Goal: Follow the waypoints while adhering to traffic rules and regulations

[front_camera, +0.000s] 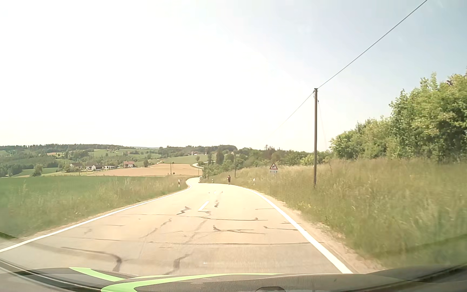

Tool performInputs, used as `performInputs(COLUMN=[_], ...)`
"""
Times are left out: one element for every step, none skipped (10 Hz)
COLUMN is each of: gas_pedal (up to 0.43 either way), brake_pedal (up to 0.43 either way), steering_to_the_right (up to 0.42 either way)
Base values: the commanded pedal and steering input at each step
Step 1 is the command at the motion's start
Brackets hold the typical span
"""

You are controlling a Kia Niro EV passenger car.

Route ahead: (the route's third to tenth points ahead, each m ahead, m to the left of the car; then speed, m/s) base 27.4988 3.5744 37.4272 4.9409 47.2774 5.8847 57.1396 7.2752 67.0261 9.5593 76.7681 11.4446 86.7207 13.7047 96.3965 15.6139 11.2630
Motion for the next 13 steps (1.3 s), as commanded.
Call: performInputs(gas_pedal=[0.059, 0.169, 0.189, 0.197, 0.189, 0.189, 0.189, 0.189, 0.189, 0.189, 0.169, 0.157, 0.138], brake_pedal=[0.000, 0.000, 0.000, 0.000, 0.000, 0.000, 0.000, 0.000, 0.000, 0.000, 0.000, 0.000, 0.000], steering_to_the_right=[-0.022, -0.026, -0.030, -0.033, -0.035, -0.037, -0.038, -0.040, -0.040, -0.041, -0.041, -0.041, -0.041])
